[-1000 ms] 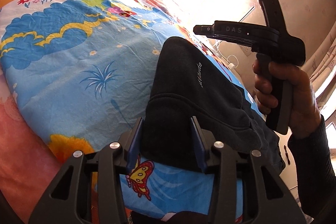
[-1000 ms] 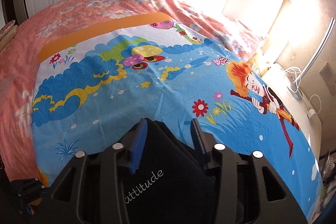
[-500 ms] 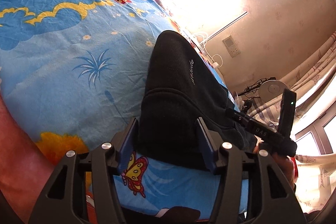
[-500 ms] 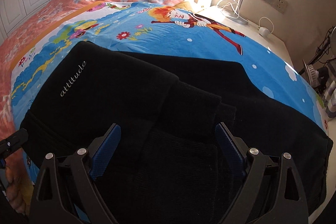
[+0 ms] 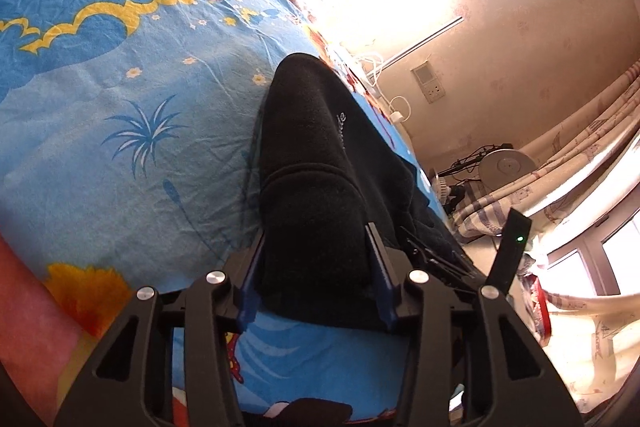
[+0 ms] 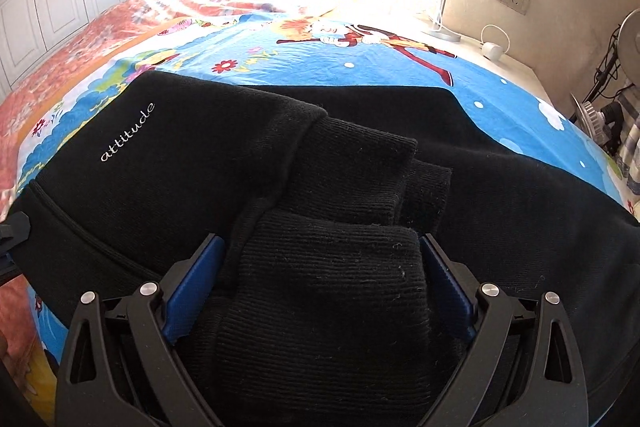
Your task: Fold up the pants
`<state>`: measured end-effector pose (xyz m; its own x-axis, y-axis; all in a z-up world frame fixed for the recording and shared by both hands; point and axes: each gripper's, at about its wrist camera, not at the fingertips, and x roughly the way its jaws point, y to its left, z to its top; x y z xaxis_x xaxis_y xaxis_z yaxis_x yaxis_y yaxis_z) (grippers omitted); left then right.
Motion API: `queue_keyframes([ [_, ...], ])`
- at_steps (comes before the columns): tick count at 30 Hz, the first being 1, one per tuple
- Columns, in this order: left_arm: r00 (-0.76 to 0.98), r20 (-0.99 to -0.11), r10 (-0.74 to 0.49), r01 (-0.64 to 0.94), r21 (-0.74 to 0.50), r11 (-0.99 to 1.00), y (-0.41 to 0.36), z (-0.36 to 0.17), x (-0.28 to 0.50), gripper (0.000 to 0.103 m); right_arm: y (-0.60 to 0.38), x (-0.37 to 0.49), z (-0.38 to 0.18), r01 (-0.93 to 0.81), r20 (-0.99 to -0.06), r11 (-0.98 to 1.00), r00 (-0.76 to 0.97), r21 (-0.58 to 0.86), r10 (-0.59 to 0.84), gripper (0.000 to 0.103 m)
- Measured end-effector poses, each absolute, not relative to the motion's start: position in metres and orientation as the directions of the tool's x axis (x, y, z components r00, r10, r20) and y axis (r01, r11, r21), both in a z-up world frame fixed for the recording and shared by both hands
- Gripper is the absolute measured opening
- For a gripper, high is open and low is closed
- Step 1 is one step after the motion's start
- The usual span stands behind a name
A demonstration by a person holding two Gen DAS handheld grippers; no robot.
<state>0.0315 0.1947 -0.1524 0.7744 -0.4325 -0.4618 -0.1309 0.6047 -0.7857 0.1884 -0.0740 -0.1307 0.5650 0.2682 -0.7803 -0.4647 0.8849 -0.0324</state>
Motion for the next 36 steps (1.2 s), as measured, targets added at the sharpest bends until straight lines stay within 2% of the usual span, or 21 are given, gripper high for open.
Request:
queue_keyframes([
  [1, 0.78, -0.435, -0.449, -0.122, -0.81, 0.573, 0.198, -0.153, 0.03, 0.046, -0.075, 0.189, -0.131, -0.465, -0.779, 0.885, 0.564, -0.027, 0.273, 0.092],
  [2, 0.774, -0.436, -0.458, -0.133, -0.82, 0.556, 0.2, -0.155, 0.031, 0.054, -0.075, 0.189, -0.131, -0.466, -0.779, 0.884, 0.562, -0.021, 0.278, 0.092],
  [3, 0.756, -0.465, -0.461, -0.156, -0.812, 0.562, 0.199, -0.158, 0.034, 0.057, -0.076, 0.19, -0.132, -0.468, -0.779, 0.883, 0.56, -0.017, 0.282, 0.092],
  [5, 0.718, -0.534, -0.447, -0.197, -0.771, 0.605, 0.194, -0.16, 0.039, 0.057, -0.076, 0.19, -0.132, -0.47, -0.778, 0.882, 0.56, -0.017, 0.284, 0.092],
  [6, 0.704, -0.54, -0.461, -0.203, -0.775, 0.599, 0.193, -0.162, 0.04, 0.057, -0.076, 0.19, -0.132, -0.471, -0.778, 0.882, 0.56, -0.016, 0.285, 0.092],
  [11, 0.697, -0.495, -0.518, -0.214, -0.834, 0.509, 0.199, -0.173, 0.046, 0.058, -0.078, 0.191, -0.133, -0.465, -0.775, 0.885, 0.562, -0.006, 0.29, 0.096],
  [14, 0.704, -0.496, -0.508, -0.209, -0.828, 0.52, 0.198, -0.169, 0.052, 0.057, -0.078, 0.191, -0.134, -0.457, -0.776, 0.889, 0.563, -0.007, 0.283, 0.098],
  [17, 0.727, -0.476, -0.495, -0.21, -0.84, 0.5, 0.198, -0.166, 0.051, 0.053, -0.079, 0.192, -0.134, -0.455, -0.778, 0.891, 0.559, 0.001, 0.287, 0.098],
  [20, 0.716, -0.503, -0.484, -0.237, -0.827, 0.509, 0.196, -0.17, 0.049, 0.053, -0.079, 0.192, -0.134, -0.451, -0.781, 0.892, 0.557, 0.001, 0.283, 0.098],
  [22, 0.719, -0.52, -0.461, -0.253, -0.814, 0.523, 0.194, -0.169, 0.049, 0.049, -0.077, 0.195, -0.129, -0.454, -0.801, 0.891, 0.535, -0.007, 0.267, 0.098],
  [24, 0.725, -0.533, -0.437, -0.257, -0.798, 0.546, 0.191, -0.165, 0.047, 0.039, -0.073, 0.202, -0.12, -0.459, -0.833, 0.888, 0.498, -0.016, 0.243, 0.098],
  [27, 0.733, -0.547, -0.405, -0.258, -0.774, 0.578, 0.187, -0.157, 0.044, 0.033, -0.055, 0.21, -0.09, -0.481, -0.833, 0.877, 0.492, -0.019, 0.252, 0.098],
  [30, 0.736, -0.58, -0.349, -0.272, -0.725, 0.632, 0.177, -0.142, 0.045, 0.032, -0.018, 0.22, -0.052, -0.549, -0.835, 0.836, 0.451, 0.019, 0.315, 0.098],
  [33, 0.738, -0.616, -0.277, -0.285, -0.656, 0.699, 0.164, -0.126, 0.044, 0.031, 0.038, 0.226, -0.026, -0.623, -0.878, 0.782, 0.377, -0.004, 0.296, 0.098],
  [36, 0.732, -0.65, -0.203, -0.301, -0.577, 0.76, 0.147, -0.112, 0.046, 0.03, 0.096, 0.229, -0.03, -0.732, -0.936, 0.68, 0.256, -0.025, 0.241, 0.098],
])
